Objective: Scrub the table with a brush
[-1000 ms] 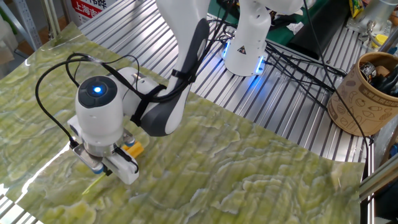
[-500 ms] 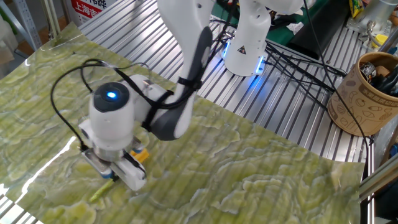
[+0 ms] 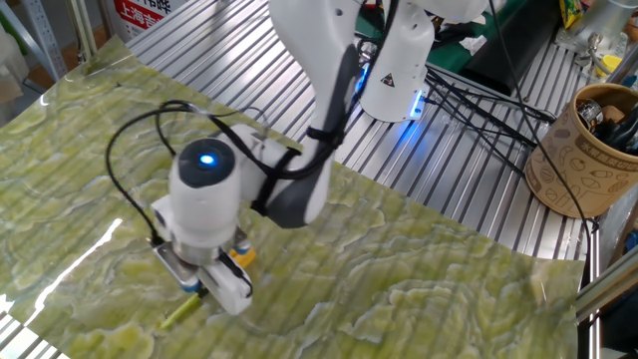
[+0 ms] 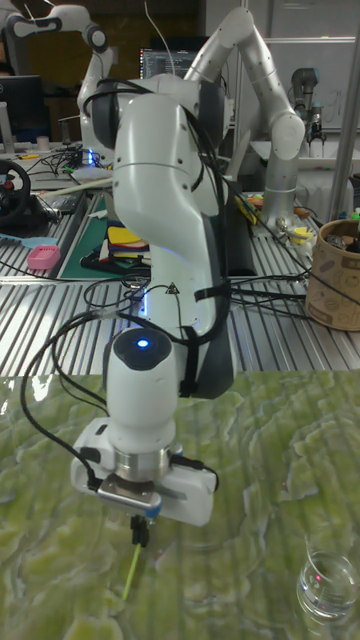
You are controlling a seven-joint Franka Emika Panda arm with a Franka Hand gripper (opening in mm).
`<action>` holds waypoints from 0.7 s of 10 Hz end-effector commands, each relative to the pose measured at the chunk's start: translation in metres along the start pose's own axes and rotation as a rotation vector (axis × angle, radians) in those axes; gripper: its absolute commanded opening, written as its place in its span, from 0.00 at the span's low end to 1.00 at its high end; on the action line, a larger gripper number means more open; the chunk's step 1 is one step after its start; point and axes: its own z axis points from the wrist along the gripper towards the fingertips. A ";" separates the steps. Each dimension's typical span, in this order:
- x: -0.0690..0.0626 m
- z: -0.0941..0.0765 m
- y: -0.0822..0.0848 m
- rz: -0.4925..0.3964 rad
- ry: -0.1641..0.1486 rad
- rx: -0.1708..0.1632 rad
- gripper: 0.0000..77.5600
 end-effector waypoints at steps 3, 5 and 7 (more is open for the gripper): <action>0.006 -0.010 0.029 0.096 0.006 -0.039 0.02; 0.003 -0.012 0.030 0.110 0.040 -0.098 0.02; 0.000 -0.017 0.030 0.106 0.067 -0.100 0.02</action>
